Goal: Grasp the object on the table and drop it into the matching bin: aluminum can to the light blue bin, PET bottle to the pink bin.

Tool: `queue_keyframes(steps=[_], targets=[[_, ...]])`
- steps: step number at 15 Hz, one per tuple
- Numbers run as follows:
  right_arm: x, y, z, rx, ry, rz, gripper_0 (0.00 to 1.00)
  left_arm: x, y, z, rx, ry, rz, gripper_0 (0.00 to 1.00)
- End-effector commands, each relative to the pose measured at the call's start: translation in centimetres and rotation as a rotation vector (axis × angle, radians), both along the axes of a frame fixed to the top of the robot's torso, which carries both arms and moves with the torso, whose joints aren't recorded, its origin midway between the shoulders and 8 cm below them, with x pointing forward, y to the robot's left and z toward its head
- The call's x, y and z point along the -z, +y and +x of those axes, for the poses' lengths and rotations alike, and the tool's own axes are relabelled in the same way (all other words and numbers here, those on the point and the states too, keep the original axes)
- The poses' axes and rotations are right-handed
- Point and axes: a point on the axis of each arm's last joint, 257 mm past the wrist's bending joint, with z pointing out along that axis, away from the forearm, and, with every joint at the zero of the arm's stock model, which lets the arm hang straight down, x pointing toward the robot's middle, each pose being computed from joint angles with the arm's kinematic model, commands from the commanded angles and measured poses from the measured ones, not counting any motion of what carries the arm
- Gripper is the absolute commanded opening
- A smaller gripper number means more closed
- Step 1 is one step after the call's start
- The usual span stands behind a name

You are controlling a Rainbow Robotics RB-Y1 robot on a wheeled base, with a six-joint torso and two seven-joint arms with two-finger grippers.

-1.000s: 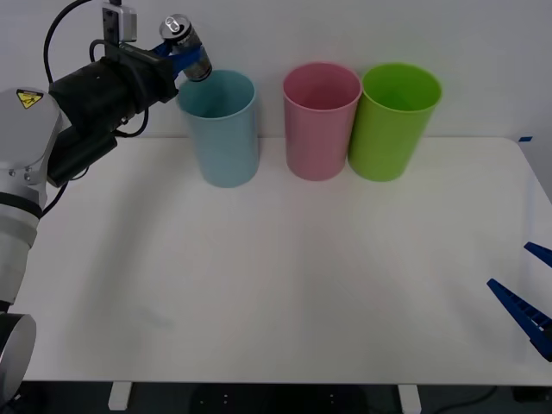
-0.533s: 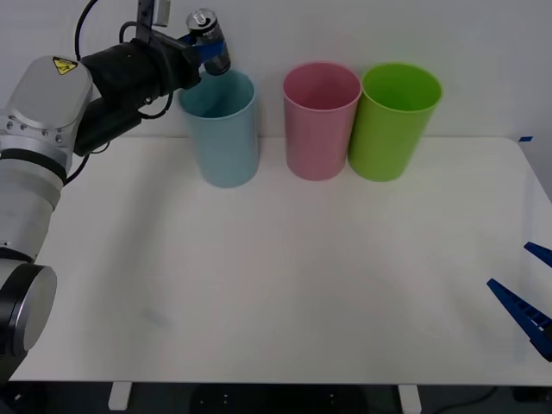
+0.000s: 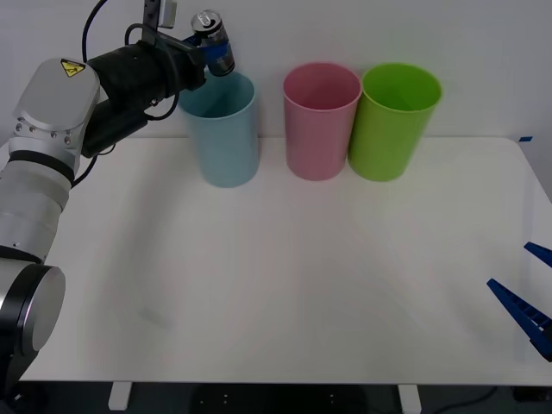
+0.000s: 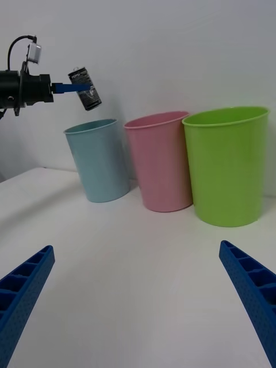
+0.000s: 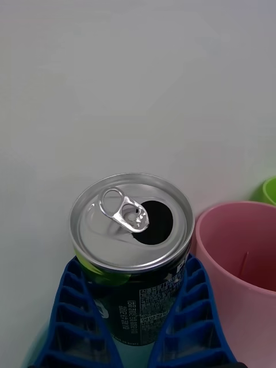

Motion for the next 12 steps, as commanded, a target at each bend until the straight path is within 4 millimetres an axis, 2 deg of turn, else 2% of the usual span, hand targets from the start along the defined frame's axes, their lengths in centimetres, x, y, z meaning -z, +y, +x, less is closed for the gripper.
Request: queue_keyframes(steps=[1,9,12], targets=[[0.0,0.0,0.0,0.000,0.000,0.000,1.00,-0.2,-0.1,0.0,0.003,-0.001,-0.011,1.00],[0.0,0.0,0.0,0.000,0.000,0.000,1.00,0.1,0.0,-0.4,0.021,0.009,-0.035,1.00],[0.0,0.0,0.0,0.000,0.000,0.000,1.00,-0.1,-1.0,-1.3,0.077,0.020,-0.063,1.00]])
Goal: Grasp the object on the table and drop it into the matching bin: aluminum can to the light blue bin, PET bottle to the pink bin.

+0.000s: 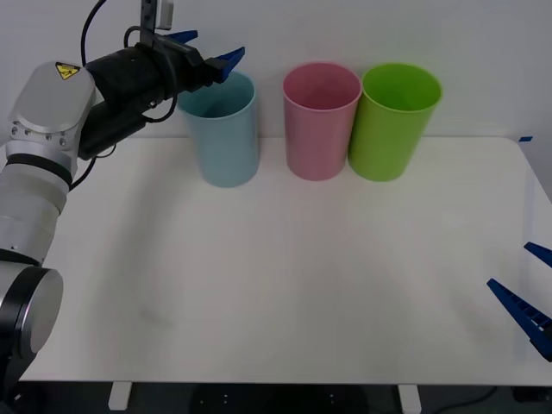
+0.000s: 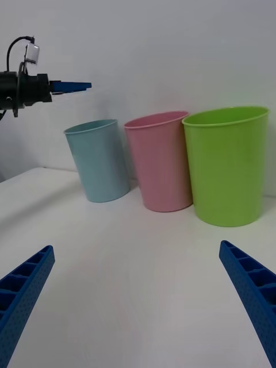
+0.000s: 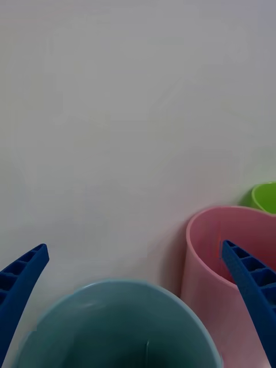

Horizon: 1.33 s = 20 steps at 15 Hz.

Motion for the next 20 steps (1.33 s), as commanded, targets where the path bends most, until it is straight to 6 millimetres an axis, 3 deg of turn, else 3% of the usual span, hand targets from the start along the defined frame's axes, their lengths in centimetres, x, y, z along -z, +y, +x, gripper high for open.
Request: queue_keyframes(steps=[1,4,12,20], targets=[[0.0,0.0,0.0,0.000,0.000,0.000,1.00,0.3,-0.3,-1.0,0.052,0.016,-0.031,1.00],[0.0,0.0,0.0,0.000,0.000,0.000,1.00,1.1,1.4,-2.8,0.062,-0.023,-0.048,1.00],[0.0,0.0,0.0,0.000,0.000,0.000,1.00,2.9,6.9,-10.1,0.100,-0.065,-0.066,1.00],[0.0,0.0,0.0,0.000,0.000,0.000,1.00,6.5,15.4,-19.7,0.050,-0.082,0.035,1.00]])
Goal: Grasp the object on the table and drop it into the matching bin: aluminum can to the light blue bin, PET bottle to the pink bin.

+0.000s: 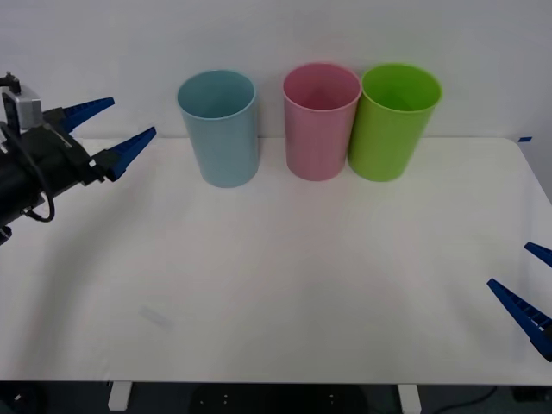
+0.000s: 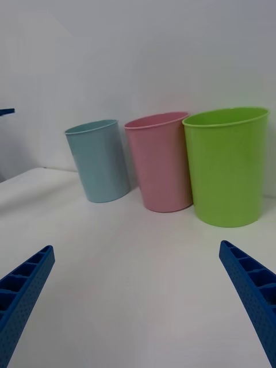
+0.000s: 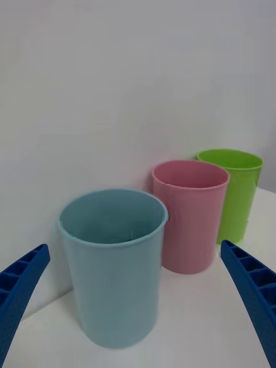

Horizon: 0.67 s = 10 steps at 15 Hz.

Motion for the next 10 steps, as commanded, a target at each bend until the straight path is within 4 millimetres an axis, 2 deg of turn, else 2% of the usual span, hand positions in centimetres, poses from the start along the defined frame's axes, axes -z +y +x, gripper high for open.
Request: queue_keyframes(steps=[1,5,10], targets=[[0.0,0.0,0.0,0.000,0.000,0.000,1.00,1.2,2.6,-3.5,-0.033,0.002,0.022,1.00],[0.0,0.0,0.0,0.000,0.000,0.000,1.00,3.0,6.2,-8.1,-0.062,0.028,0.048,1.00],[0.0,0.0,0.0,0.000,0.000,0.000,1.00,6.0,9.5,-12.9,-0.107,0.055,0.099,1.00]])
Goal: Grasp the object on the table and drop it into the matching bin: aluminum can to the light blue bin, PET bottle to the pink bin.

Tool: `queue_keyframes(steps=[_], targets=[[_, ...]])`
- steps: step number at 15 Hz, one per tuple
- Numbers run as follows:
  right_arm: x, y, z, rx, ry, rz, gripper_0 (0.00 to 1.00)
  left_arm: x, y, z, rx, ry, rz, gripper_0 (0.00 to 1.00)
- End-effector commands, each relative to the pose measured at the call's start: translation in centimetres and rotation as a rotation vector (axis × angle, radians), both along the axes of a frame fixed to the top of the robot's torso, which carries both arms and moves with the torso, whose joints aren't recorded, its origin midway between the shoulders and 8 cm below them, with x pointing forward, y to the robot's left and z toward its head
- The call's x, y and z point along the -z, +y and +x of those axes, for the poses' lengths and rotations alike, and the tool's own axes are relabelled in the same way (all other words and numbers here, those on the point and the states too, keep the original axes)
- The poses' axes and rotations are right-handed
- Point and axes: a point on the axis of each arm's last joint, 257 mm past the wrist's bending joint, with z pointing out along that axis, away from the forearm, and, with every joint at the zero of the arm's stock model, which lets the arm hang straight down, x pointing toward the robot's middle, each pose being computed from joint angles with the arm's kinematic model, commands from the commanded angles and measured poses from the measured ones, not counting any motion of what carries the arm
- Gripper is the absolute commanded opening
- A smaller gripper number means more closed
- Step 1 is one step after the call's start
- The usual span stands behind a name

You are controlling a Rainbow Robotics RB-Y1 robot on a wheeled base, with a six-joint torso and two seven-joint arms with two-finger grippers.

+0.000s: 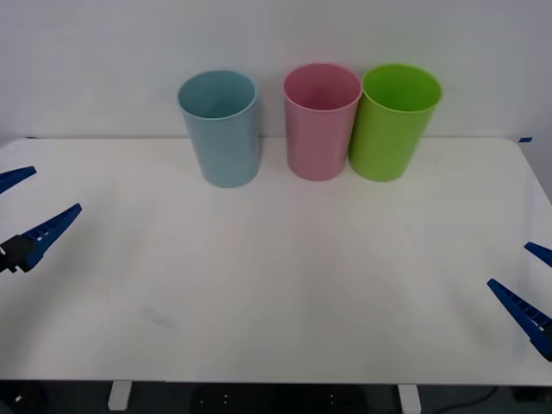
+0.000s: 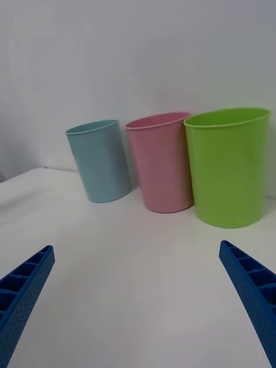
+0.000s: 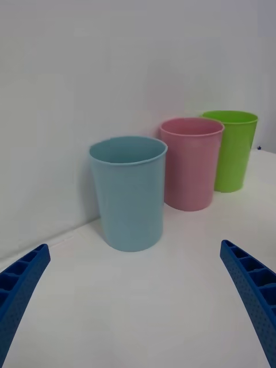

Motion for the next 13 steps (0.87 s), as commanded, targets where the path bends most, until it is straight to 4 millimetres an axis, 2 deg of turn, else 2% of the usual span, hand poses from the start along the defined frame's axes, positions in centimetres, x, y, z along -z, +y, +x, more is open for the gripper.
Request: queue_keyframes(steps=[1,5,13], targets=[[0.0,0.0,0.0,0.000,0.000,0.000,1.00,1.8,1.5,-2.3,-0.021,0.004,0.045,1.00],[0.0,0.0,0.0,0.000,0.000,0.000,1.00,3.2,2.5,-4.4,-0.035,0.033,0.039,1.00],[0.0,0.0,0.0,0.000,0.000,0.000,1.00,3.8,2.2,-4.9,-0.027,0.054,0.014,1.00]])
